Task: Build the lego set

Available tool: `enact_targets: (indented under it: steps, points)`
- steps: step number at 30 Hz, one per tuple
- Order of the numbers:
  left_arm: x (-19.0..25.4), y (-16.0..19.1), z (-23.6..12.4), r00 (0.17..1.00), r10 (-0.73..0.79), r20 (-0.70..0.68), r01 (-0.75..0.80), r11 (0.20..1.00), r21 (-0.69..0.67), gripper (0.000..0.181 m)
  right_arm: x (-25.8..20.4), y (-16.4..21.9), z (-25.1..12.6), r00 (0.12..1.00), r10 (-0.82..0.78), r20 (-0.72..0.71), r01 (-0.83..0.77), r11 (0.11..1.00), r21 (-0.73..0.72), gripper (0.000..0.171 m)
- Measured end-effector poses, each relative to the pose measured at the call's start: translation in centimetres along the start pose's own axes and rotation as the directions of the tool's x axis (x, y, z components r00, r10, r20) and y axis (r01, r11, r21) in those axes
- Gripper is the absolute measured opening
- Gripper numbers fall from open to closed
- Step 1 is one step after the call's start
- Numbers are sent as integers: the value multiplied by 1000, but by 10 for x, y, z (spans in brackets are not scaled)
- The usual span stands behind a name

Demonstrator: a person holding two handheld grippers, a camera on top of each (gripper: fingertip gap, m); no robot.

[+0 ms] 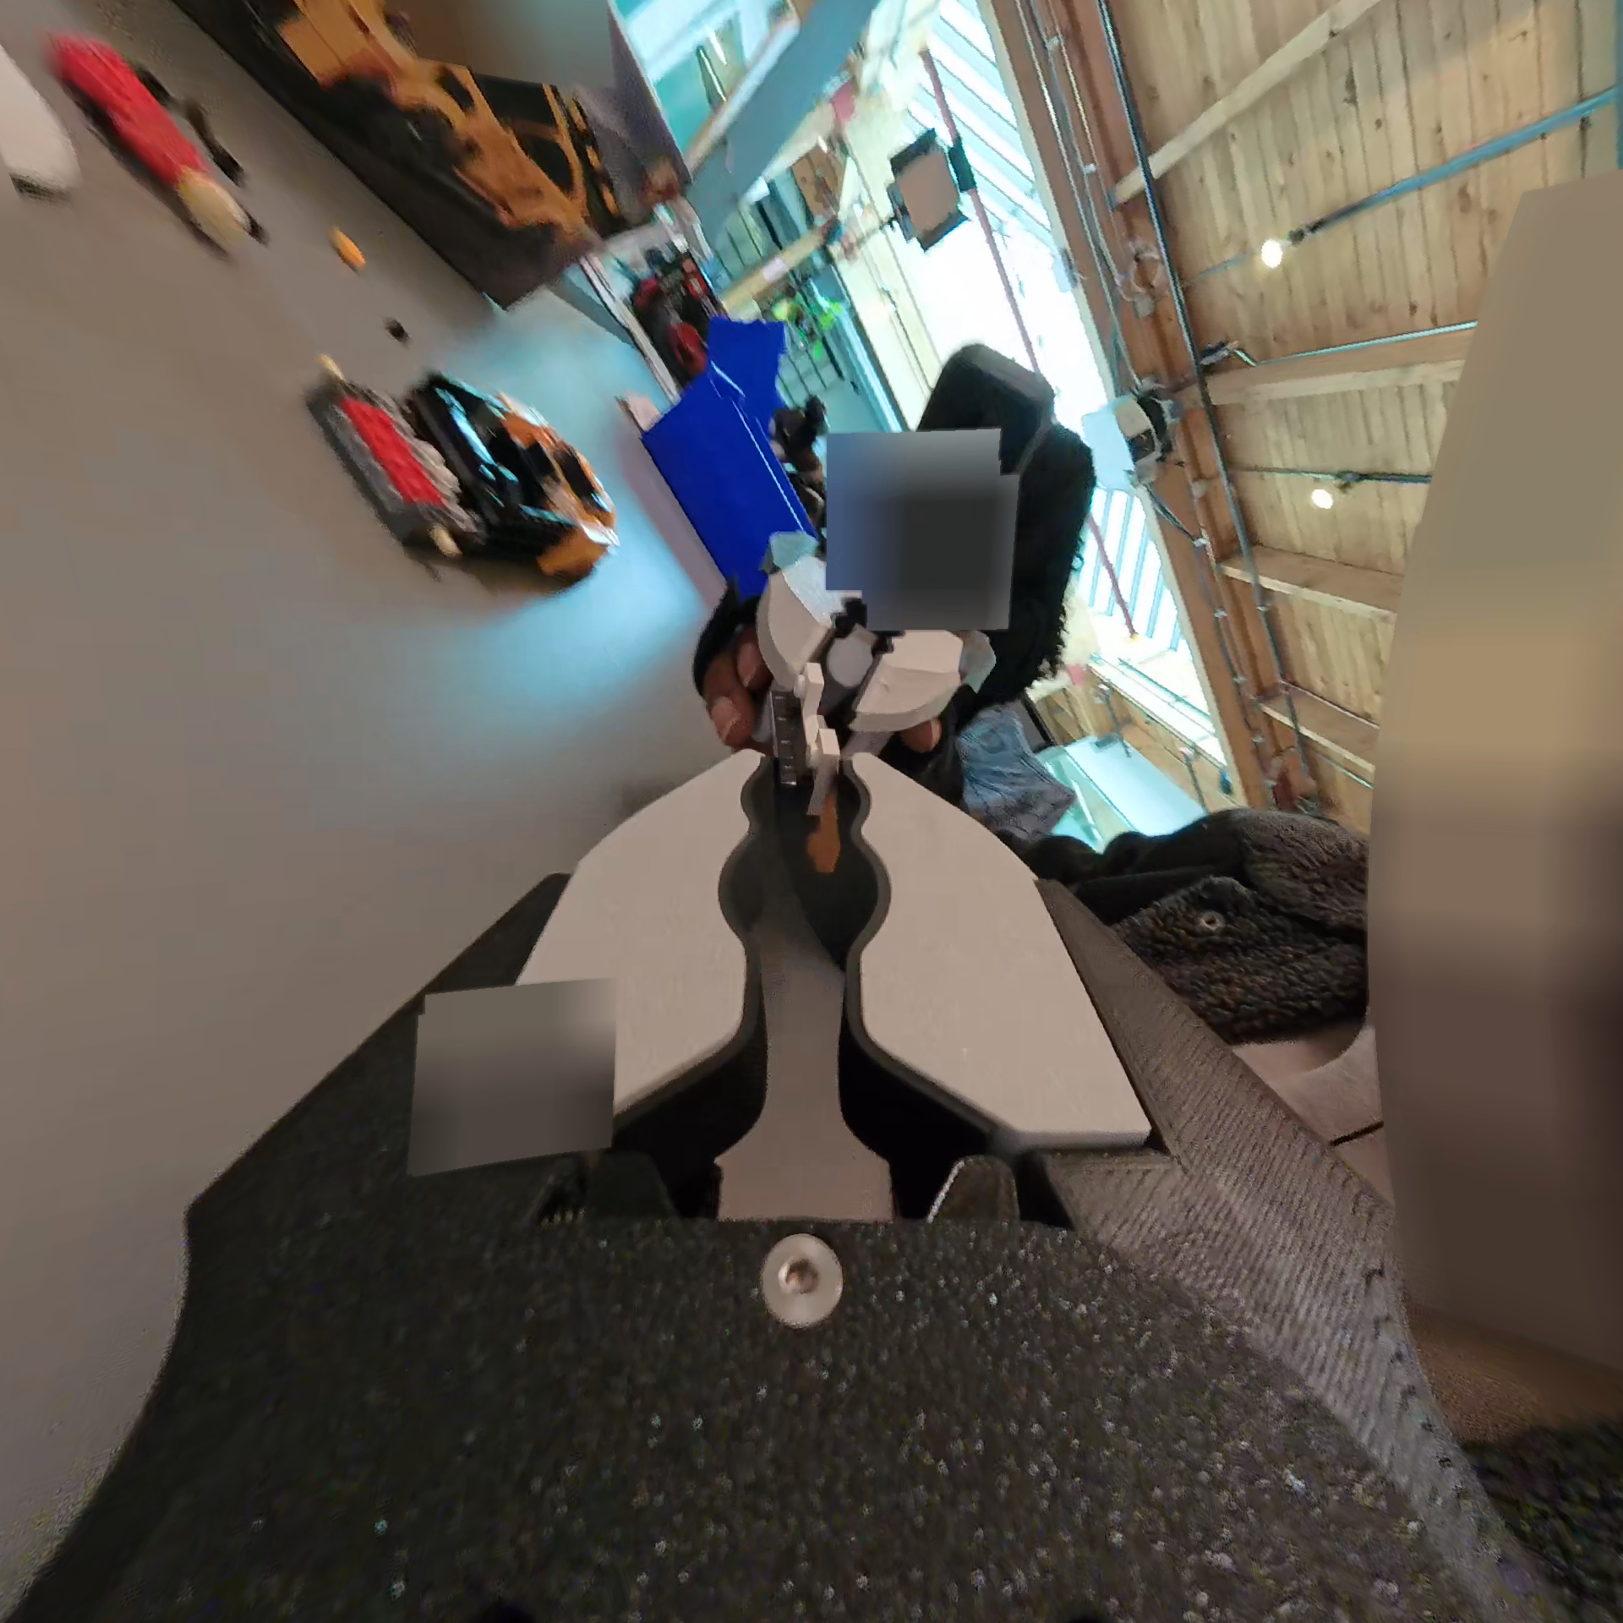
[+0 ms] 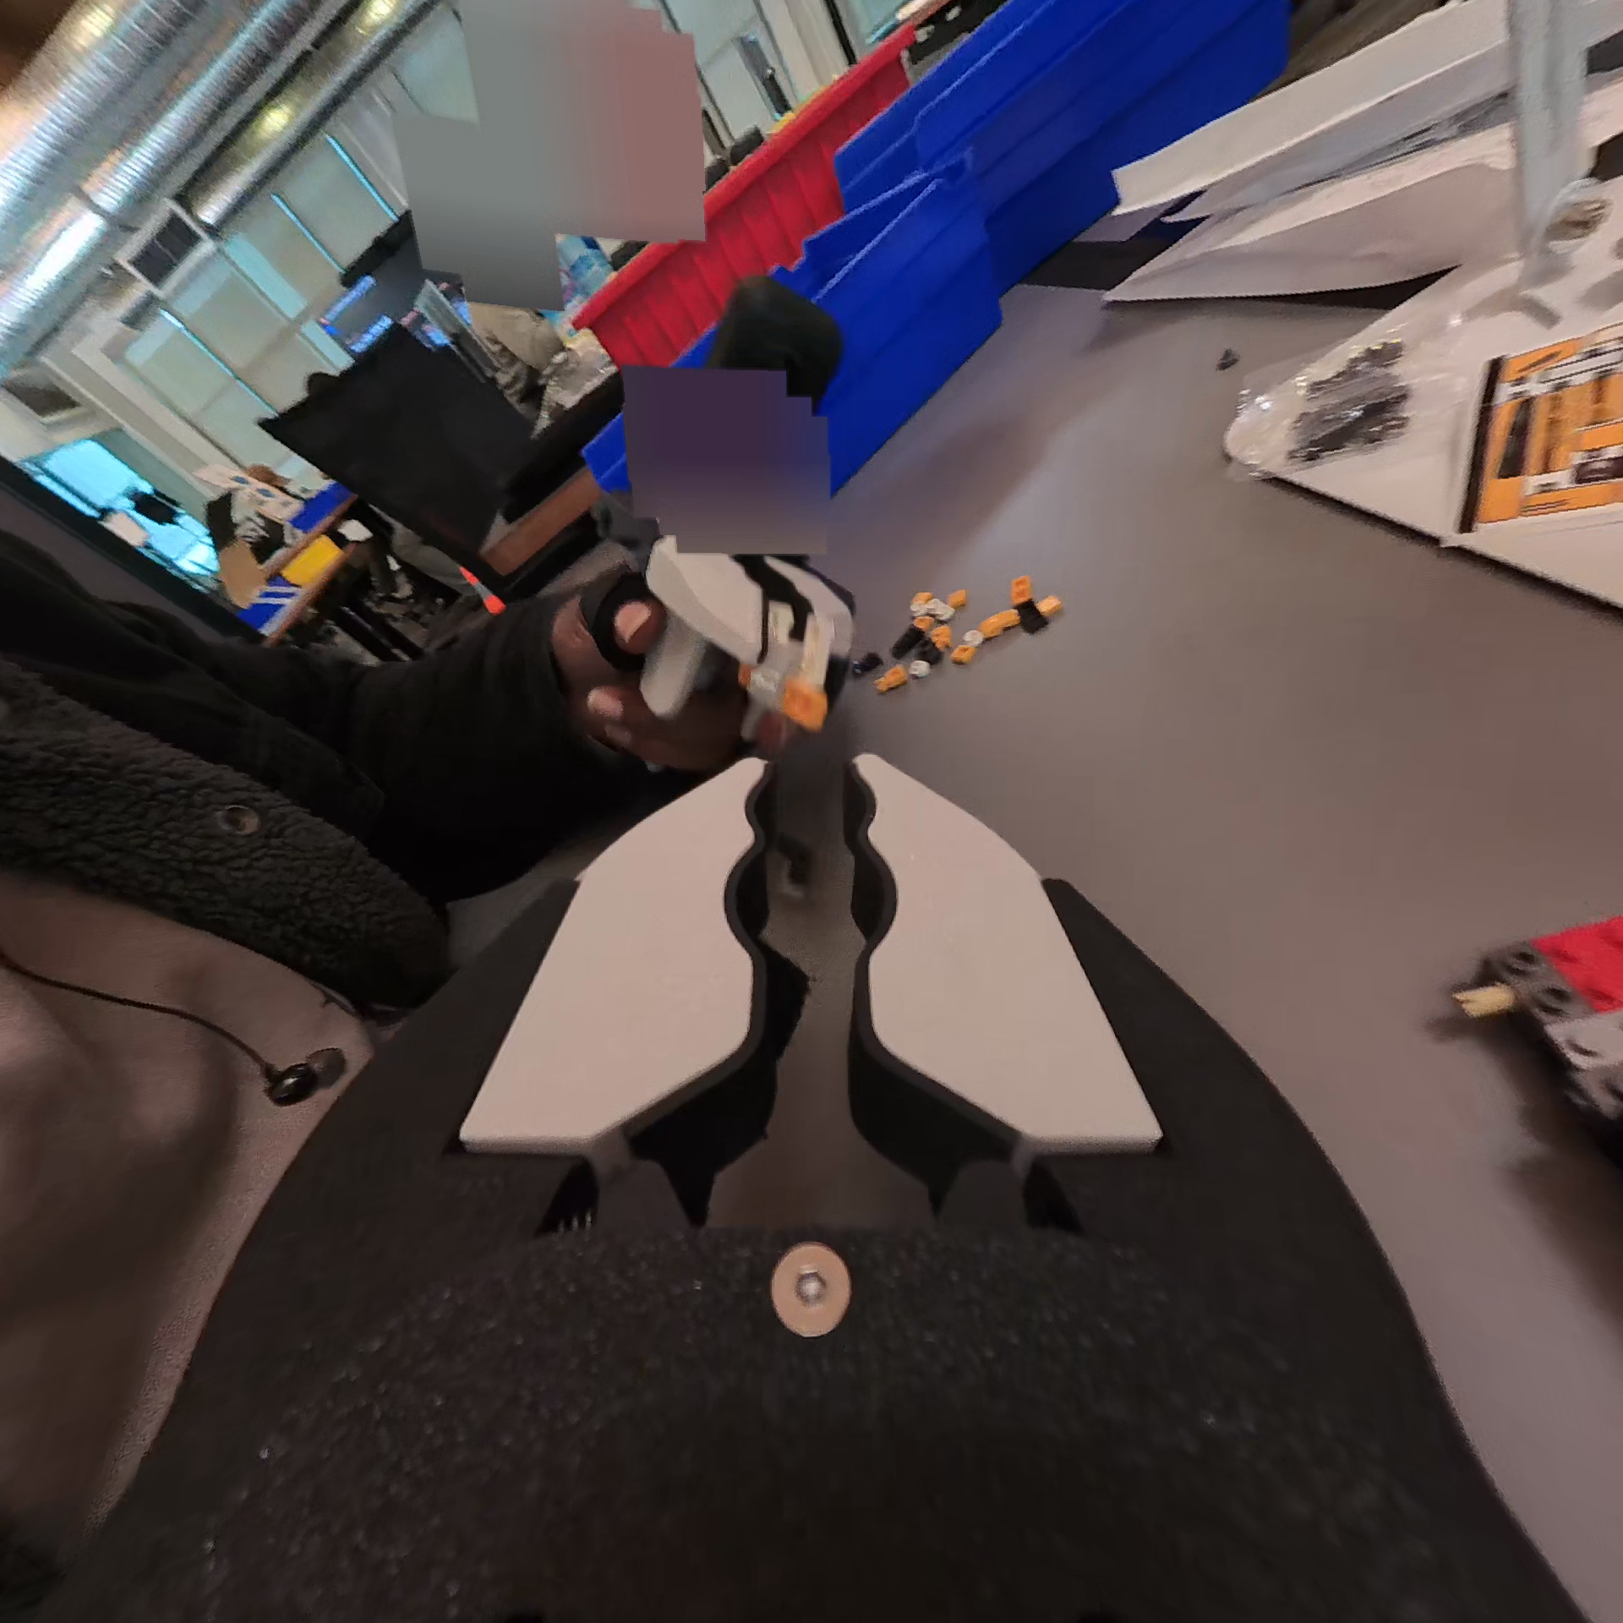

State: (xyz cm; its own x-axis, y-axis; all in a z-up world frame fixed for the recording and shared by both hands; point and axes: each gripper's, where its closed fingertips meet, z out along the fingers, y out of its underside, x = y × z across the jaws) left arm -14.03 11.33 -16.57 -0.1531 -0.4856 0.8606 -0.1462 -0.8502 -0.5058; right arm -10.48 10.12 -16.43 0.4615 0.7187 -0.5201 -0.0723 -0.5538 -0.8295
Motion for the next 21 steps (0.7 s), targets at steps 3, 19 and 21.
enact_targets:
  steps: [3,19,21]
  points:
    - [-7,-21,-20,998,27,61,-30,998,47,12,10,12,5,996,-62,-63,56,995,-87,13]
    - [-2,40,-2,987,-156,-34,141,953,-269,12,-20,45,31,990,97,106,-70,968,-240,15]
    - [-2,44,-1,990,-139,-29,124,948,-292,12,-22,49,29,979,157,131,-117,956,-269,13]
